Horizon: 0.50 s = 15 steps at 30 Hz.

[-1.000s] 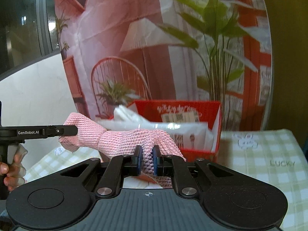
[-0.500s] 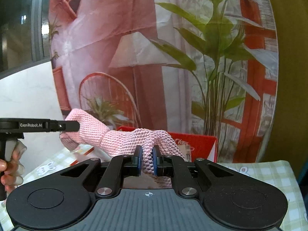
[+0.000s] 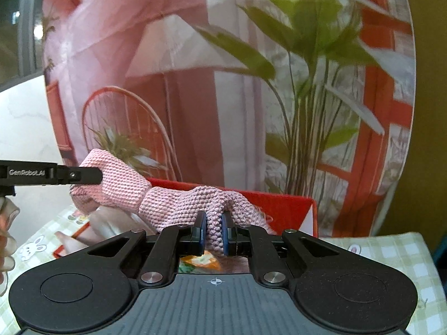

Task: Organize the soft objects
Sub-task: 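Lift the pink knit item with both grippers and carry it over the box, then lower the pink knit item into the red box and open both grippers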

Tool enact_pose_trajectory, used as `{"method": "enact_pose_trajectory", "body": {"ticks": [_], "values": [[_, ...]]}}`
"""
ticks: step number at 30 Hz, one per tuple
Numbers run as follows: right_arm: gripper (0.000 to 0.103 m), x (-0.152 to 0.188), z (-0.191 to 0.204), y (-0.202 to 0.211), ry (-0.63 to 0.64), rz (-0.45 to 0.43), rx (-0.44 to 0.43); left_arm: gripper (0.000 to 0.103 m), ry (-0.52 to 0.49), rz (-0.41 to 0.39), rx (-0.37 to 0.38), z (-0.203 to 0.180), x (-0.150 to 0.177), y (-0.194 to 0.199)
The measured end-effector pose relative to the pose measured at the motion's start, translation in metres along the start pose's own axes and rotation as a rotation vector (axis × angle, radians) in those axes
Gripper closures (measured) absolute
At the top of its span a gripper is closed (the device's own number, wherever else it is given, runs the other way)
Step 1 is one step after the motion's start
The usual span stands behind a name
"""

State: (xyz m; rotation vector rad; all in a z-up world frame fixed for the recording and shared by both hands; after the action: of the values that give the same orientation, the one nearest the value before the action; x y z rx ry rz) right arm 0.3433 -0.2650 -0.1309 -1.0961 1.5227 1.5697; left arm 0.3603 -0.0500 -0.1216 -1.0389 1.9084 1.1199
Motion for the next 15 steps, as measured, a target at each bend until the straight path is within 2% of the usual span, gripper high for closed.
{"method": "enact_pose_trajectory", "body": {"ticks": [7, 15], "values": [[0.093, 0.017, -0.007, -0.024, -0.033, 0.07, 0.006, 0.082, 0.005, 0.035, -0.006, 0.008, 0.006, -0.014], [0.093, 0.025, -0.007, -0.033, -0.035, 0.108, 0.008, 0.081, -0.013, 0.055, -0.014, 0.009, 0.01, -0.019]]}}
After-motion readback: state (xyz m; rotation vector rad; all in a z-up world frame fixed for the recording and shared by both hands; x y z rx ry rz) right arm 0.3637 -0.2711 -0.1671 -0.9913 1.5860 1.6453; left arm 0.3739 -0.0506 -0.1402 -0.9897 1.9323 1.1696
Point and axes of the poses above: each gripper's, at about its wrist camera, not at the fingertips, and y roughly against the way its jaws point, z to its left, x to its underside, the point moved 7 cm from there along -y, roughly the way its jaws point, and after that the axes turned 12 degrees about y, right-handed, at the moved point
